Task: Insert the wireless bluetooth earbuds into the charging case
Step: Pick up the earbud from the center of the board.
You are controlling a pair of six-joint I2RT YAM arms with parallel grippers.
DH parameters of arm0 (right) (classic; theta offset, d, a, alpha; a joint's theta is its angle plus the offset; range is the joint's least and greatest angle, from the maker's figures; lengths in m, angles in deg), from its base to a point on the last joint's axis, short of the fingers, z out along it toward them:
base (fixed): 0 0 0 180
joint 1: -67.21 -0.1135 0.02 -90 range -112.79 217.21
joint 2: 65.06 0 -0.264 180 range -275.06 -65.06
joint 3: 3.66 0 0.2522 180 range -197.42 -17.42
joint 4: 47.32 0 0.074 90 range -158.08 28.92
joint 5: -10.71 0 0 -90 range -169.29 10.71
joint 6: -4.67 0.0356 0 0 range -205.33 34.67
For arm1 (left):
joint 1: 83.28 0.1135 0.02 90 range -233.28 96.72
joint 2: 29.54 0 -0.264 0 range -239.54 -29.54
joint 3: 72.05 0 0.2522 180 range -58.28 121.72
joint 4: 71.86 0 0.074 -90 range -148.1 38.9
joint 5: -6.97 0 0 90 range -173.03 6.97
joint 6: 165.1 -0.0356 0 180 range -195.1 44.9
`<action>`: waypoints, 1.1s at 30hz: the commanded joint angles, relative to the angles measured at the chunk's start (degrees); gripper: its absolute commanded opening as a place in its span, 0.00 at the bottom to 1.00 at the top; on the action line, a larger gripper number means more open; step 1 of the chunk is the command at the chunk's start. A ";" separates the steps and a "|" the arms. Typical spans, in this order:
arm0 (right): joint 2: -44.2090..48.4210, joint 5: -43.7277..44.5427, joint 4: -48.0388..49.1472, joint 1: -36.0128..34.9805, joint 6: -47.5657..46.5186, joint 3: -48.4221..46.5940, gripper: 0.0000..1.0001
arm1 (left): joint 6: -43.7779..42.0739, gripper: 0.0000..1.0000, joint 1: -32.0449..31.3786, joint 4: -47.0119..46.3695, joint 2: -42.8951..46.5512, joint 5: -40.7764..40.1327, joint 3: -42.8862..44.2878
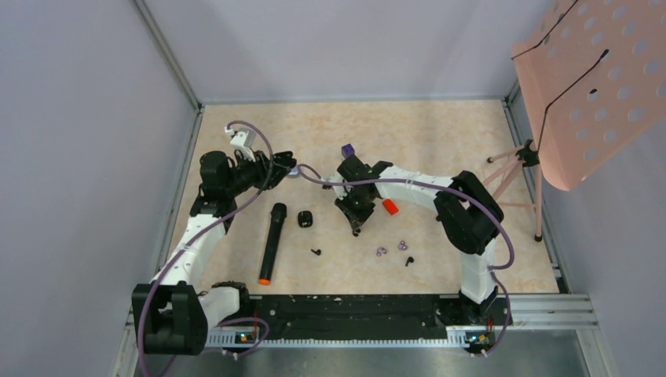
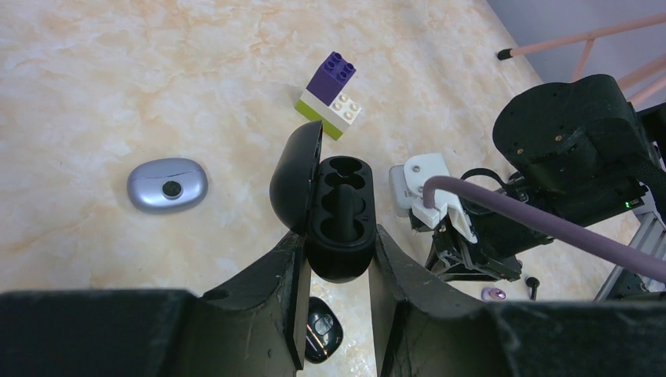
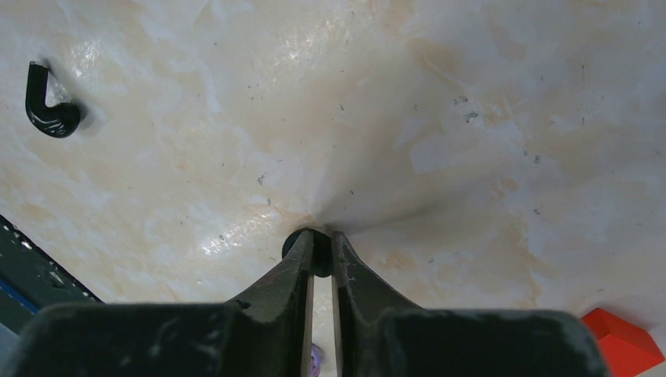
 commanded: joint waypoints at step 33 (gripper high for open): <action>8.00 -8.09 -7.52 1.75 -67.60 3.62 0.09 | 0.69 0.00 0.79 -0.27 0.53 0.73 0.29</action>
